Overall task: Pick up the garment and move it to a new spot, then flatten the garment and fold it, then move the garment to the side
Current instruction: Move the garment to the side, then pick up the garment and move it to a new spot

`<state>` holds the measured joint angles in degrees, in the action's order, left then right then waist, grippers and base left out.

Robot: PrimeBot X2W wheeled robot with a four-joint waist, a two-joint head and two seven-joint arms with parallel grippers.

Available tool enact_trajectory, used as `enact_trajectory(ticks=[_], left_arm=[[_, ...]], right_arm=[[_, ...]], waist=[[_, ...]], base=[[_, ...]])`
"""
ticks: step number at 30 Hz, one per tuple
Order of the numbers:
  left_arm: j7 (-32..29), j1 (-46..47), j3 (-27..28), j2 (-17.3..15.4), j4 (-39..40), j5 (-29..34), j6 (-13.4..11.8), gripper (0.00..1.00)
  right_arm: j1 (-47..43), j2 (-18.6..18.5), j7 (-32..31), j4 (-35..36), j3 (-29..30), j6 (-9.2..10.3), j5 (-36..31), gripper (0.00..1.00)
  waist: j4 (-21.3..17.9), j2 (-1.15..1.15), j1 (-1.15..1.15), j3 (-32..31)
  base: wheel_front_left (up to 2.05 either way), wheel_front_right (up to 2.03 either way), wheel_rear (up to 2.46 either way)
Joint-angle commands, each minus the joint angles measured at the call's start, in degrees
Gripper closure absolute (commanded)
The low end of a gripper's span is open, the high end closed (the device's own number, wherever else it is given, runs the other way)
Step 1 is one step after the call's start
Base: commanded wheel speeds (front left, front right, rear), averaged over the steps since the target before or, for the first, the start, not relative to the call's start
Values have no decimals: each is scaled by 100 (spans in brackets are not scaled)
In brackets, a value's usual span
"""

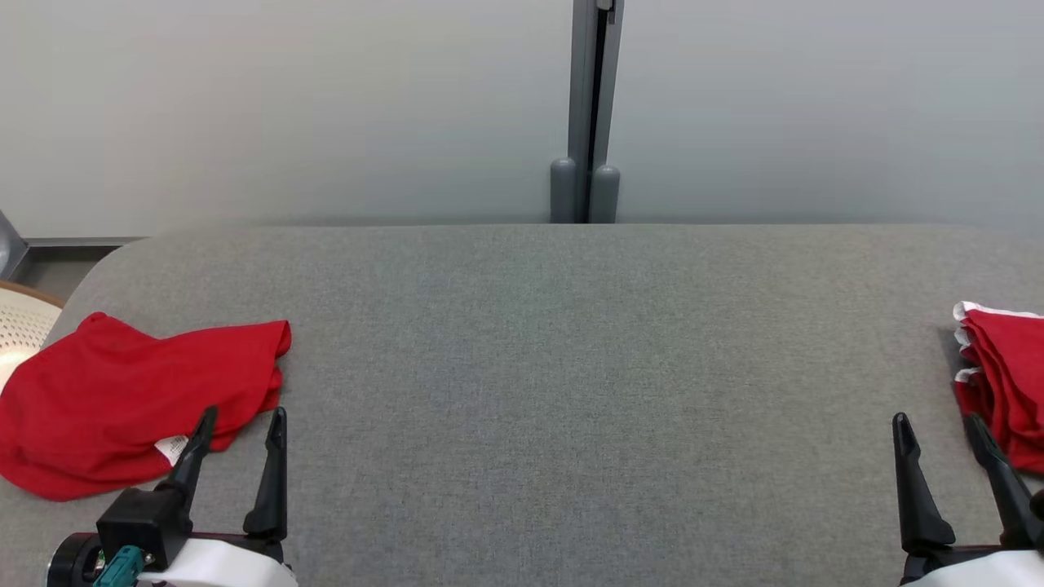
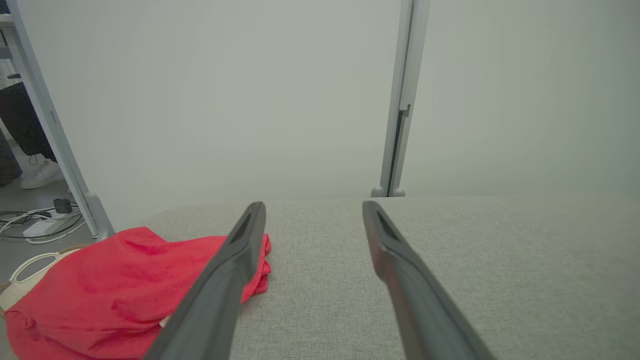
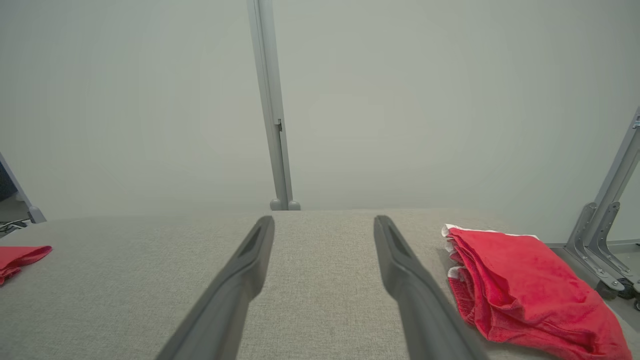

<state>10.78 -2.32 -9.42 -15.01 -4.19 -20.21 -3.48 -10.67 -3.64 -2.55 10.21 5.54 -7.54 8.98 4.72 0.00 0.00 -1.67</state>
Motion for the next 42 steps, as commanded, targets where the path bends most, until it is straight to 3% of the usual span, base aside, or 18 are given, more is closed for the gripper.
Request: enact_trajectory(ticks=[1,25,29,42], left_arm=[[-48,-97,-5,-35,60,35,-43,0],[-345,-141,-120,-24,439,49,-339,0],[-352,-19,-108,17,452,-13,-358,0],[-109,576,-224,90,-55,-127,-119,0]], right_arm=[[-79,0,-45,57,10,10,17,0],[-97,39,-127,130,103,10,36,0],[-109,45,-127,176,112,10,57,0],[5,54,-160,251,-177,7,2,0]], waist=[[-43,0,0,-58],[28,0,0,-116],[309,0,0,-151],[1811,0,0,-199]], base=[[0,0,0],[0,0,0],[0,0,0],[0,0,0]])
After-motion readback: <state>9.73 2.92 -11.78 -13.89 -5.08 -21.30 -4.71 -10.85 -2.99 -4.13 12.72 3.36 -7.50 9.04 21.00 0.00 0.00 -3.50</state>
